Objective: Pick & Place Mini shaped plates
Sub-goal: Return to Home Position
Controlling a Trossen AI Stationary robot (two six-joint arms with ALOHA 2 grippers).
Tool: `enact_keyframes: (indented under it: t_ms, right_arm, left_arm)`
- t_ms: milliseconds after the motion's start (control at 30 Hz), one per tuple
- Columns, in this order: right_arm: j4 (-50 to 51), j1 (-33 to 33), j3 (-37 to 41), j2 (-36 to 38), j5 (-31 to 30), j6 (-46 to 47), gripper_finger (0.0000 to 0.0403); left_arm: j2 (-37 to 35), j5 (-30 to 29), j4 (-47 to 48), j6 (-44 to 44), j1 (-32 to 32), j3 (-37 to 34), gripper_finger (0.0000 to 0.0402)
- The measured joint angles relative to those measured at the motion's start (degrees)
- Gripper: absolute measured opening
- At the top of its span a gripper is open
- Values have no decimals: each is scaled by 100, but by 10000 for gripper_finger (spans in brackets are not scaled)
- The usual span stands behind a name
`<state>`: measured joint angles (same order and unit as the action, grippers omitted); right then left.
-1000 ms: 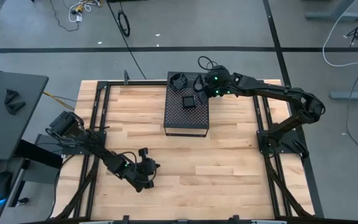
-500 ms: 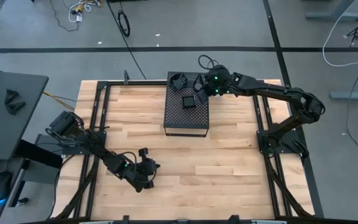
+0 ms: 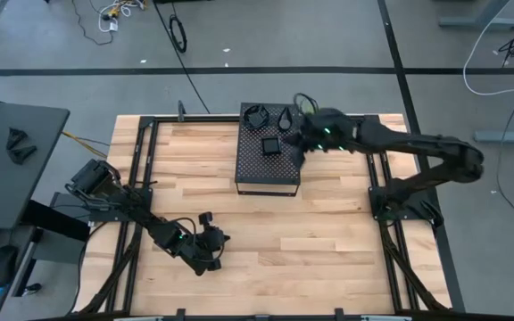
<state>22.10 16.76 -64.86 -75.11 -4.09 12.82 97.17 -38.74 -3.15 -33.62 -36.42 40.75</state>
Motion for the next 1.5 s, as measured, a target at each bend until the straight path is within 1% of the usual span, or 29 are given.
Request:
enact_keyframes:
  t_ms: [133,200,333,467,633,767,833,900,1000,1167,1367,1500]
  right_arm:
    - [121,-865,42,583,-6,-269,4]
    - [12,-1365,267,899,5,-470,5]
    - [-362,-2198,1159,1579,320,-554,5]
    - [-1009,-2656,2260,2436,424,-215,5]
    - [-1844,-2808,3591,3648,391,380,5]
    - [-2473,-2867,4507,4435,394,493,5]
    - [-2694,-2868,4871,4848,394,536,5]
    - [-2868,-2859,5148,5202,356,561,5]
    - [-2863,-2859,5492,5660,349,558,5]
    - [-2941,-2859,5974,6271,349,461,5]
    - [-2881,-2859,6397,6939,344,283,5]
    - [-2573,-2859,6398,7345,69,-88,5]
  left_arm:
    - [0,2,-73,-106,-11,0,3]
    - [0,2,-145,-173,-13,0,3]
    - [0,3,-423,-175,-20,0,3]
    - [0,4,-634,-173,-20,0,3]
    - [0,88,-725,-179,6,0,3]
    - [0,155,-992,-180,125,0,3]
    - [-23,279,-1048,-175,220,0,3]
    - [-103,547,-1063,-173,340,0,3]
    - [-340,746,-1072,-16,510,0,3]
    - [-1064,756,-930,599,762,4,3]
    - [-2227,744,92,1018,1172,4,3]
    - [-2928,707,536,1266,1380,3,3]
